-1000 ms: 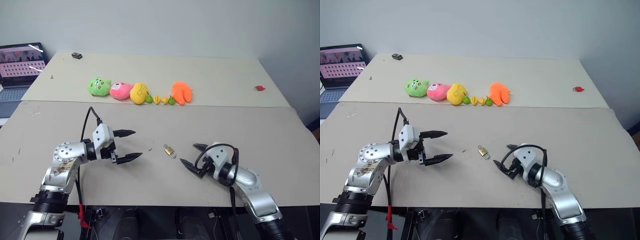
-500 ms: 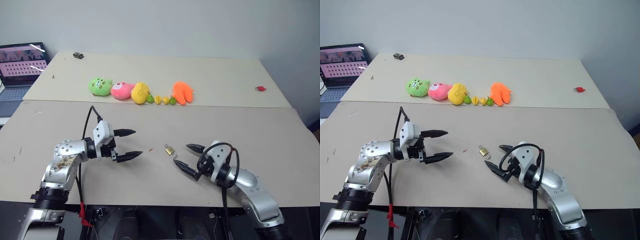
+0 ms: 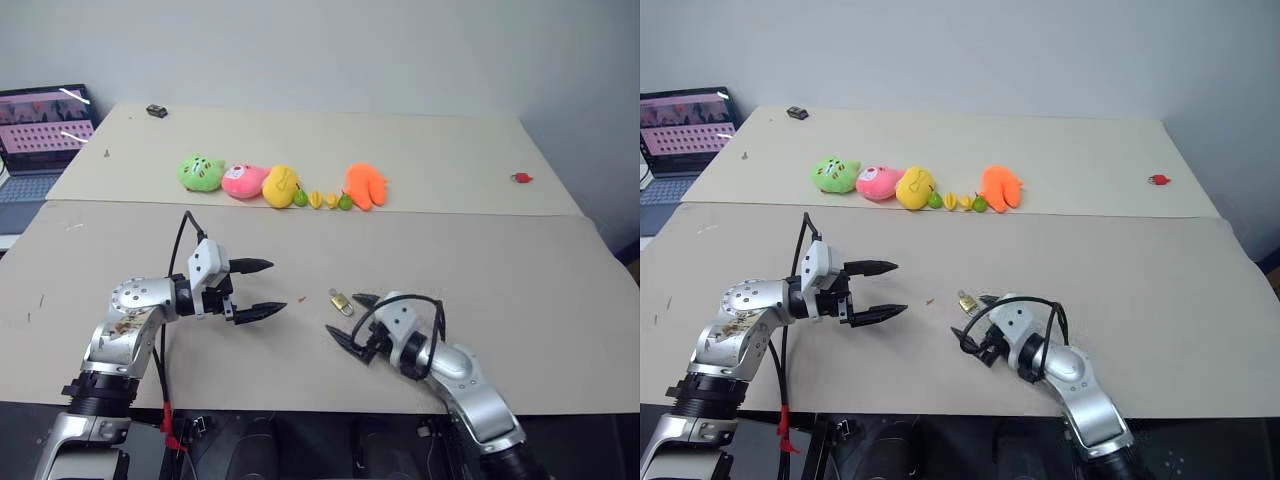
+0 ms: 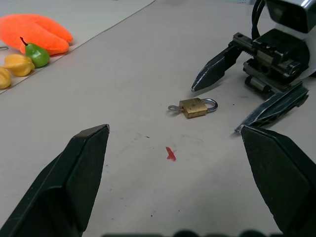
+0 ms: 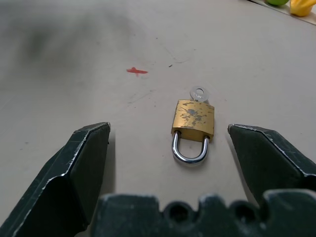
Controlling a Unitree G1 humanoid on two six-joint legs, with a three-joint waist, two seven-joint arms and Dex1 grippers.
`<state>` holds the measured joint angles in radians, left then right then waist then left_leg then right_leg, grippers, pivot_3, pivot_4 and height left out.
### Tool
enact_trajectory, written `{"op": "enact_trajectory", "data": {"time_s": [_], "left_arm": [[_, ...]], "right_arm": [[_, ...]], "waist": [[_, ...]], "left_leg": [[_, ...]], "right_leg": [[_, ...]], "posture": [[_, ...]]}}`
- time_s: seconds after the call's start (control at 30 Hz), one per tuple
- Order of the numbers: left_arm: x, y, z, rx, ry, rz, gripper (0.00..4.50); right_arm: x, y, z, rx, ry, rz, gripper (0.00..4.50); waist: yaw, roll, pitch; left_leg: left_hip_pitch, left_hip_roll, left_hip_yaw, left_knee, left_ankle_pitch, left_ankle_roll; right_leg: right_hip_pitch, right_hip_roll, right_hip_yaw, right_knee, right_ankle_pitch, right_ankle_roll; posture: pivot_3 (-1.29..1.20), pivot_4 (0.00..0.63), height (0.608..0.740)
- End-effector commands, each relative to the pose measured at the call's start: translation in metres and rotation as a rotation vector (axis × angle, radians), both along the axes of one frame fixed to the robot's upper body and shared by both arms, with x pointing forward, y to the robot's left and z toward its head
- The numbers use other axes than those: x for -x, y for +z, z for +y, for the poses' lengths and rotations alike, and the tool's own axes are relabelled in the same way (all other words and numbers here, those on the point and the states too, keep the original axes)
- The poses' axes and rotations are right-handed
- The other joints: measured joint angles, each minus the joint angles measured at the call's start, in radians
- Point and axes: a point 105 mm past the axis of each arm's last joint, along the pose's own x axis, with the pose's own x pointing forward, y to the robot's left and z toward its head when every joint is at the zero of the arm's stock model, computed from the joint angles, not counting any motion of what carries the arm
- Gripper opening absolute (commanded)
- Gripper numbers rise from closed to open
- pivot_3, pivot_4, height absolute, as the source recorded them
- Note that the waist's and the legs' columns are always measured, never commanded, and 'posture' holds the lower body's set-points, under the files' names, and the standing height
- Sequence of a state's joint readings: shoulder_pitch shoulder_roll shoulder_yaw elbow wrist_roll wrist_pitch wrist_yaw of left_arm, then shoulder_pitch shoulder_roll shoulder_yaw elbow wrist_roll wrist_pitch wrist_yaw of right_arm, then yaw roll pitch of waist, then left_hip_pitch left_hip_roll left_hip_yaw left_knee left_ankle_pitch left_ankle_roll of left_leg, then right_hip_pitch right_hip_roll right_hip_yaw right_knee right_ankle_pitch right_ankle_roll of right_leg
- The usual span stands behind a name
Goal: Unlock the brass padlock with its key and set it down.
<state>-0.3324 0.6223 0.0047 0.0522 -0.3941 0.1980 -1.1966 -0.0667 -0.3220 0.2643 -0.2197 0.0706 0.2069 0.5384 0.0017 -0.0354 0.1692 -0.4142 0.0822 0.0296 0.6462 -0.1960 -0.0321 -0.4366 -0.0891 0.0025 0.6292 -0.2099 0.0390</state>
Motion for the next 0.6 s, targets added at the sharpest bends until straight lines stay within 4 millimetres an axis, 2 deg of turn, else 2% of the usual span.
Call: {"op": "enact_trajectory", "data": {"time_s": [0.03, 0.2, 0.4, 0.5, 0.6], "left_arm": [[0.000, 0.015, -0.005, 0.016, -0.021, -0.052, 4.50], [0.000, 0.018, -0.008, 0.030, -0.014, -0.067, 4.50], [0.000, 0.019, -0.008, 0.037, 0.006, -0.077, 4.50], [-0.002, 0.019, -0.007, 0.038, 0.025, -0.087, 4.50], [-0.003, 0.019, -0.006, 0.040, 0.030, -0.089, 4.50]], "right_arm": [[-0.007, 0.009, 0.003, -0.008, -0.018, -0.068, 4.49], [-0.019, 0.012, 0.000, -0.020, -0.063, -0.085, 4.49], [-0.021, 0.011, -0.001, -0.007, -0.051, -0.092, 4.49], [-0.020, 0.012, -0.005, 0.008, -0.023, -0.102, 3.77], [-0.021, 0.012, -0.006, 0.013, -0.019, -0.106, 2.78]], "waist": [[0.000, 0.000, 0.000], [-0.002, 0.000, 0.000], [-0.004, 0.000, 0.000], [-0.005, 0.000, 0.000], [-0.005, 0.000, 0.000]], "left_leg": [[0.000, 0.000, 0.000, 0.000, 0.000, 0.000], [0.000, 0.000, 0.000, 0.000, 0.000, 0.000], [0.000, 0.000, 0.000, 0.000, 0.000, 0.000], [0.000, 0.000, 0.000, 0.000, 0.000, 0.000], [0.000, 0.000, 0.000, 0.000, 0.000, 0.000]], "right_leg": [[0.000, 0.000, 0.000, 0.000, 0.000, 0.000], [0.000, 0.000, 0.000, 0.000, 0.000, 0.000], [0.000, 0.000, 0.001, 0.000, 0.001, -0.001], [0.000, 0.000, 0.001, 0.000, 0.001, -0.001], [0.000, 0.000, 0.001, 0.000, 0.001, -0.001]], "posture": [[0.00, 0.150, 0.722], [0.00, 0.150, 0.722], [0.00, 0.150, 0.722], [0.00, 0.150, 0.722], [0.00, 0.150, 0.722]]}}
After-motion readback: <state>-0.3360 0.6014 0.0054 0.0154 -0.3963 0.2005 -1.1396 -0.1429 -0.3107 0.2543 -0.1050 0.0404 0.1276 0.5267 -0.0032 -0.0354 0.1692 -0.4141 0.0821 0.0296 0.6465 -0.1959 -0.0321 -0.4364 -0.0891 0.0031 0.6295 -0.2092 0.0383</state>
